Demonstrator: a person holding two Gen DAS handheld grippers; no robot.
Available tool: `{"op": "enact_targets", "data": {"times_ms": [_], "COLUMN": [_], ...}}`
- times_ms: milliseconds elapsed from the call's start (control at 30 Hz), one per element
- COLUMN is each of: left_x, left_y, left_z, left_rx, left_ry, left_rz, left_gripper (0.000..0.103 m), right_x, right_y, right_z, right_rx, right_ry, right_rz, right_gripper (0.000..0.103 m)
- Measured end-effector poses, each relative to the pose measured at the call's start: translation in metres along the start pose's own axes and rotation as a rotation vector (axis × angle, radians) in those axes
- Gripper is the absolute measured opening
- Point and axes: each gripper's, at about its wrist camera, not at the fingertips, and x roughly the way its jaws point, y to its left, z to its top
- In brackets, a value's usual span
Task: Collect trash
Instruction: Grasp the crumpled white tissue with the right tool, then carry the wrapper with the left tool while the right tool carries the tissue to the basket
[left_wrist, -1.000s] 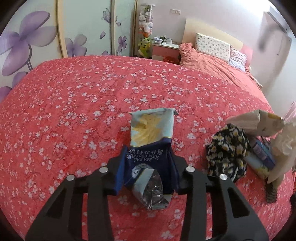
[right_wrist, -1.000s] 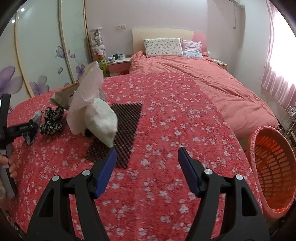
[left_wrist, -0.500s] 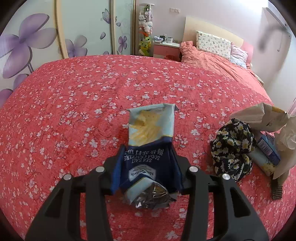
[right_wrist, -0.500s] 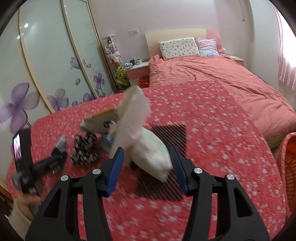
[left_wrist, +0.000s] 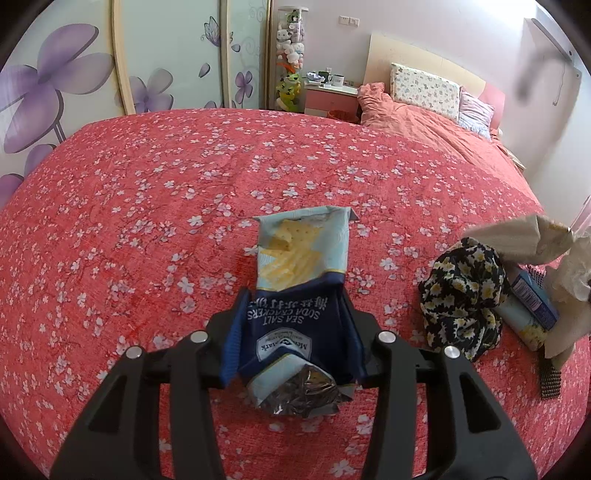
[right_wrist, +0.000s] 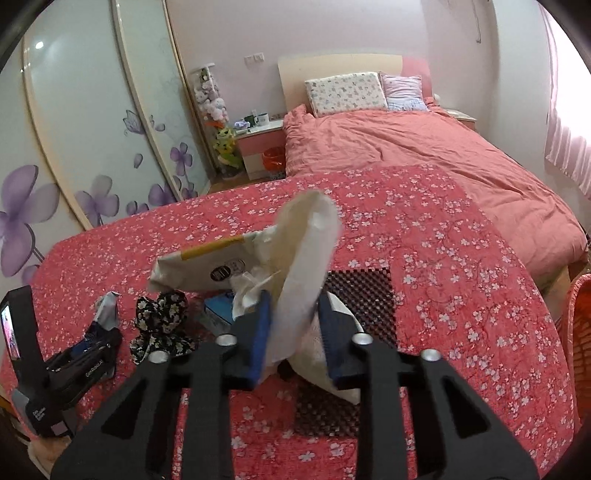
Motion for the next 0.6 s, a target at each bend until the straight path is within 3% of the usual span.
{"op": "enact_targets", "data": {"times_ms": [67, 300, 600], "left_x": [0.0, 0.0, -0.014], "left_y": [0.0, -0.001, -0.006], "left_z": [0.0, 0.0, -0.007], "left_rx": [0.001, 0.01, 0.057], "left_ry": [0.0, -0.001, -0.036], "left_rz": [0.001, 0.012, -0.043], "left_gripper": [0.046, 0.045, 0.033], "right_x": [-0.009, -0.049, -0.083], "right_y": [-0.003, -0.015, -0.051], "right_z": [0.001, 0.008, 0.001], "right_rx": [0.01, 0.038, 0.053], "right_ry": [-0.018, -0.088, -0.133], "right_rz": [0.028, 0.11, 0.063], "right_gripper": [0.009, 0.007, 0.007]}}
